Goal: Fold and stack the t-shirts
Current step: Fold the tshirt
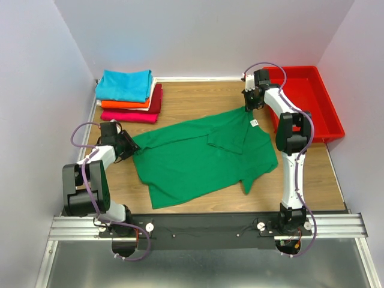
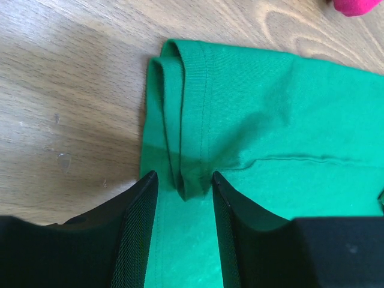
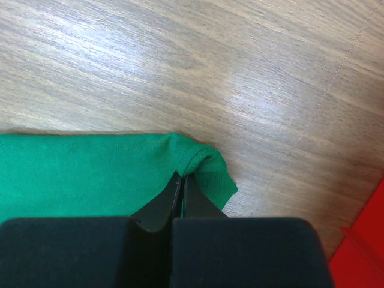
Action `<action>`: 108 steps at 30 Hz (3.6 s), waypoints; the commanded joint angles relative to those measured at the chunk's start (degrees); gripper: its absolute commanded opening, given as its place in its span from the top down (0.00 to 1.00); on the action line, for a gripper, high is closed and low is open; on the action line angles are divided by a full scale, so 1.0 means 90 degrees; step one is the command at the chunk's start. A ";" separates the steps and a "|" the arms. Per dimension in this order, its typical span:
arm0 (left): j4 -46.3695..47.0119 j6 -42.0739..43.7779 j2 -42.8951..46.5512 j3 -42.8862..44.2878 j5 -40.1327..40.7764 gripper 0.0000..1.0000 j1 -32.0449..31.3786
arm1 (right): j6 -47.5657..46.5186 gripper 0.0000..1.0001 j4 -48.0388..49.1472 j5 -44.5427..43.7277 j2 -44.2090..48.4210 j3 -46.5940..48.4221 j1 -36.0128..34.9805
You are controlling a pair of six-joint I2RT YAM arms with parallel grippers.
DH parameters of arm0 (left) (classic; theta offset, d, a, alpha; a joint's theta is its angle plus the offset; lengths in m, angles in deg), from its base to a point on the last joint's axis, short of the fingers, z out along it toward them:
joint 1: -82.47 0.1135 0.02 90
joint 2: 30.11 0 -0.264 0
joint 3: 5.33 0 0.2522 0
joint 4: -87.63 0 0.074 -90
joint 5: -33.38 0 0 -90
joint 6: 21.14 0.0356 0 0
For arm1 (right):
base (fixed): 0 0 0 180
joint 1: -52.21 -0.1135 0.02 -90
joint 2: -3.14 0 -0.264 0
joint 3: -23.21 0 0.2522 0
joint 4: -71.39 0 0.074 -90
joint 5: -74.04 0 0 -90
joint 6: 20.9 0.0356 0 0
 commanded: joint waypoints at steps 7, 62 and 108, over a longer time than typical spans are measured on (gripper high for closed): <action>0.0134 -0.0133 -0.0275 -0.0063 -0.0251 0.60 -0.0091 | -0.0033 0.99 0.0129 0.0044 -0.0178 -0.0076 0.0044; -0.1019 0.1322 0.0310 0.0776 0.0882 1.00 -0.0101 | -0.0004 0.99 0.0158 -0.0112 -0.0139 0.0100 0.0054; -0.0677 0.1195 0.0244 0.1128 0.0413 0.60 -0.0033 | -0.0004 0.99 0.0168 0.0024 -0.0168 0.0022 0.0063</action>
